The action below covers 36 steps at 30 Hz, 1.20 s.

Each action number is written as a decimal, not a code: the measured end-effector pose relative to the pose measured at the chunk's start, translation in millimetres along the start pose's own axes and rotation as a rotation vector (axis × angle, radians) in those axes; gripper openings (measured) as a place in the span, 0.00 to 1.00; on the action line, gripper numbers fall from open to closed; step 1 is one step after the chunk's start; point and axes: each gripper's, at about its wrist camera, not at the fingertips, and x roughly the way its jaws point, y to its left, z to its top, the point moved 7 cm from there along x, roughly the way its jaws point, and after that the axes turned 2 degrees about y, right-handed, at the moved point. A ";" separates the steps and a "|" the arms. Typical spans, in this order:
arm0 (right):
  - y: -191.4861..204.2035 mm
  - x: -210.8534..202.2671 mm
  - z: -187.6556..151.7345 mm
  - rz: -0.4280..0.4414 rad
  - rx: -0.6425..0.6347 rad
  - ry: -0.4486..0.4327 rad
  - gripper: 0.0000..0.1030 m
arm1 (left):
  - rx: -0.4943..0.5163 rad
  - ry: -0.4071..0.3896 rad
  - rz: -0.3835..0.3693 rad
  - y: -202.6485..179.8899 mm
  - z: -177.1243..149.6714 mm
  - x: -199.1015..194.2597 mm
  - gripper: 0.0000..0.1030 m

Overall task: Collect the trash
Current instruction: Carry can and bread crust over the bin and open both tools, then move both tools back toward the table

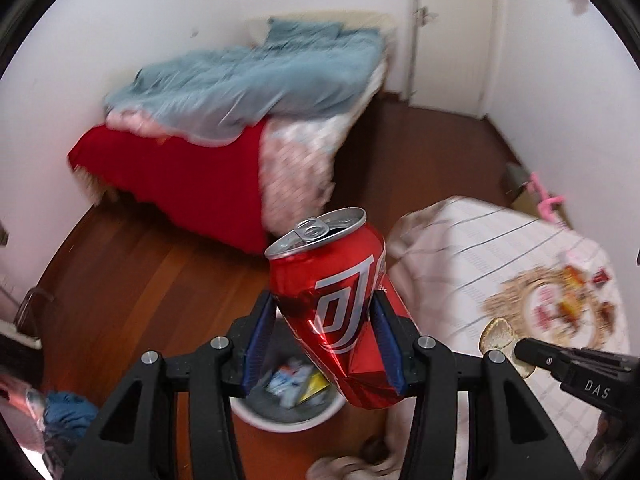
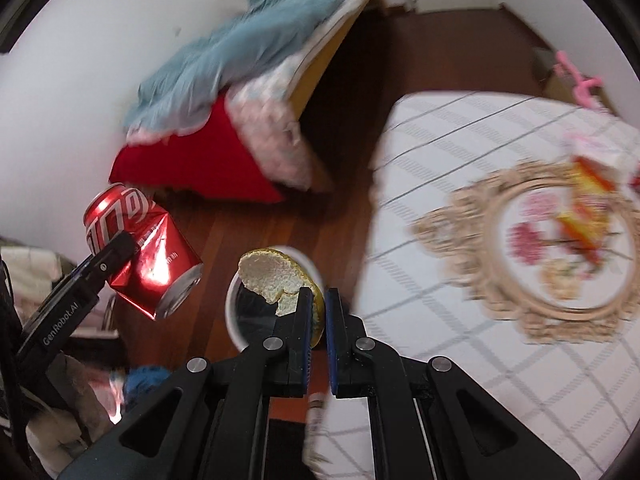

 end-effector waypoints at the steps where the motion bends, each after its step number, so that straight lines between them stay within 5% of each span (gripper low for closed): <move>1: 8.8 17.2 -0.3 -0.003 -0.013 0.024 0.06 | -0.011 0.025 0.008 13.9 -6.4 11.3 0.43; 9: 44.2 153.0 -15.8 -0.052 -0.048 0.237 0.06 | -0.101 0.256 0.020 85.5 -54.5 110.2 0.44; 17: 41.8 239.0 -32.7 -0.082 -0.040 0.385 0.06 | -0.172 0.435 -0.004 113.5 -85.7 188.9 0.46; 21: 39.2 264.8 -41.2 -0.092 -0.070 0.448 0.10 | -0.219 0.455 0.010 126.5 -90.2 201.9 0.84; 26: 45.7 274.8 -49.2 -0.113 -0.110 0.473 0.65 | -0.249 0.451 0.053 143.5 -95.1 195.9 0.94; 31: 50.5 267.2 -52.9 -0.176 -0.179 0.463 0.98 | -0.245 0.430 0.083 146.5 -99.1 180.3 1.00; 36: 45.2 246.7 -49.5 -0.237 -0.201 0.430 1.00 | -0.252 0.421 0.088 144.1 -105.1 163.6 1.00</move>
